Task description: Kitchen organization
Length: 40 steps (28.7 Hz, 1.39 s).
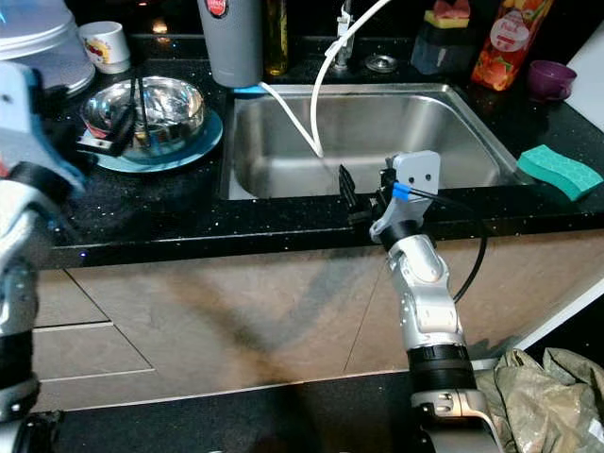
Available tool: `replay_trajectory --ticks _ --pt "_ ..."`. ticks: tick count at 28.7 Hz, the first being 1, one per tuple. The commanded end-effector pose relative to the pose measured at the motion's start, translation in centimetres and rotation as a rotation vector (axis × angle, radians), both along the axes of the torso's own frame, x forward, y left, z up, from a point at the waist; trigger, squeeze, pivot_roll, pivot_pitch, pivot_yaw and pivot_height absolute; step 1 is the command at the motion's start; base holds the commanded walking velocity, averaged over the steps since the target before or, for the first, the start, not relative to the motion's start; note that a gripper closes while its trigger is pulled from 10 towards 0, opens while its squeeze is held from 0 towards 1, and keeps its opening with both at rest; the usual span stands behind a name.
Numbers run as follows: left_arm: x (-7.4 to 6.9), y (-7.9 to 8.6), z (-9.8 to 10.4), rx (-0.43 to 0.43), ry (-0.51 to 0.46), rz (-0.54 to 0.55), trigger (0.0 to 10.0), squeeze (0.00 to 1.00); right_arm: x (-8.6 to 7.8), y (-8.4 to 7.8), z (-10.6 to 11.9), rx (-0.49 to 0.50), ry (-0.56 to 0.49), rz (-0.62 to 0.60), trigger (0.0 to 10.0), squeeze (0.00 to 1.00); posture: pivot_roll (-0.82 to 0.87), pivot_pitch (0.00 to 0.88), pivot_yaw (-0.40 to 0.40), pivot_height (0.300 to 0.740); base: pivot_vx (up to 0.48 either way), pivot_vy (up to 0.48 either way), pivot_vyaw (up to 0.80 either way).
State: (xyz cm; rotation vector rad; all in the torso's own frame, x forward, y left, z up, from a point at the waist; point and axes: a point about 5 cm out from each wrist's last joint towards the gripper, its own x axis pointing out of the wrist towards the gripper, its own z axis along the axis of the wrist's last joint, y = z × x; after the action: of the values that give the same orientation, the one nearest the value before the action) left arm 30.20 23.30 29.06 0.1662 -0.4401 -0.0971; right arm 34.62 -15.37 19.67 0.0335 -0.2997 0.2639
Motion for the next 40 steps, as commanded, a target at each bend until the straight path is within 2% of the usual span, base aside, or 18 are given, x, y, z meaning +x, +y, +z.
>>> replay_trajectory --ticks 1,3,5,7,10,11,14,17,26,27,28,31,32,40 --pt "0.0 0.1 -0.5 -0.017 0.011 -0.017 10.0 0.0 -0.3 -0.1 -0.2 0.01 0.007 -0.002 10.0 0.0 0.03 0.1 -0.035 0.74 0.0 0.0 0.0" --pt "-0.2 0.2 -0.7 -0.012 0.0 -0.013 10.0 0.0 -0.3 -0.1 -0.2 0.01 0.006 -0.004 10.0 0.0 0.03 0.103 -0.033 0.74 0.0 0.0 0.0" --pt "-0.4 0.5 -2.1 -0.011 0.036 0.012 10.0 0.0 -0.5 0.0 -0.4 0.004 0.008 -0.003 10.0 0.0 0.02 0.105 -0.026 0.74 0.0 0.0 0.0" --pt "-0.4 0.5 -2.3 -0.007 0.042 0.013 10.0 0.0 -0.5 0.0 -0.5 0.004 0.008 -0.003 10.0 0.0 0.02 0.105 -0.026 0.74 0.0 0.0 0.0" --pt "-0.7 1.1 -2.6 -0.008 0.04 0.07 10.0 0.0 -0.6 -0.1 -0.6 0.004 0.012 -0.009 10.0 0.0 0.02 0.108 -0.023 0.74 0.0 0.0 0.0" --pt "-1.0 1.6 -2.9 -0.034 0.035 0.118 10.0 0.0 -0.7 -0.3 -0.7 0.004 0.015 -0.014 10.0 0.0 0.03 0.11 -0.024 0.74 0.0 0.0 0.0" --pt "-1.1 1.9 -3.1 -0.045 0.042 0.126 10.0 0.0 -0.8 -0.4 -0.8 0.003 0.019 -0.014 10.0 0.0 0.03 0.11 -0.025 0.74 0.0 0.0 0.0" --pt "-0.9 1.4 -3.3 -0.02 0.043 0.087 10.0 0.0 -0.8 -0.1 -0.9 0.002 0.022 -0.009 10.0 0.0 0.03 0.107 -0.027 0.74 0.0 0.0 0.0" --pt "-0.5 0.5 -4.2 0.017 0.085 0.08 10.0 0.0 -0.7 0.1 -0.8 0.005 0.02 -0.006 10.0 0.0 0.03 0.104 -0.025 0.74 0.0 0.0 0.0" --pt "-0.3 0.2 -4.5 0.027 0.094 0.081 7.1 0.0 -0.8 0.1 -0.9 0.005 0.021 -0.004 10.0 0.0 0.03 0.1 -0.026 0.74 0.0 0.0 0.0" --pt "-0.2 0.1 -4.4 0.029 0.093 0.09 5.0 0.0 -0.8 0.1 -0.9 0.004 0.022 -0.004 10.0 0.0 0.03 0.099 -0.027 0.74 0.0 0.0 0.0" --pt "-0.2 0.0 -4.4 0.031 0.092 0.096 5.0 0.0 -0.8 0.1 -0.9 0.004 0.023 -0.004 10.0 0.0 0.03 0.099 -0.027 0.74 0.0 0.0 0.0" --pt "-0.1 0.0 -4.4 0.029 0.09 0.107 9.8 0.0 -0.8 0.1 -0.9 0.004 0.023 -0.004 10.0 0.0 0.03 0.099 -0.026 0.74 0.0 0.0 0.0" --pt "0.6 -1.5 -3.9 -0.018 0.079 0.067 10.0 0.0 -0.8 0.0 -0.9 0.001 0.022 -0.004 10.0 0.0 0.03 0.096 -0.027 0.74 0.0 0.0 0.0"
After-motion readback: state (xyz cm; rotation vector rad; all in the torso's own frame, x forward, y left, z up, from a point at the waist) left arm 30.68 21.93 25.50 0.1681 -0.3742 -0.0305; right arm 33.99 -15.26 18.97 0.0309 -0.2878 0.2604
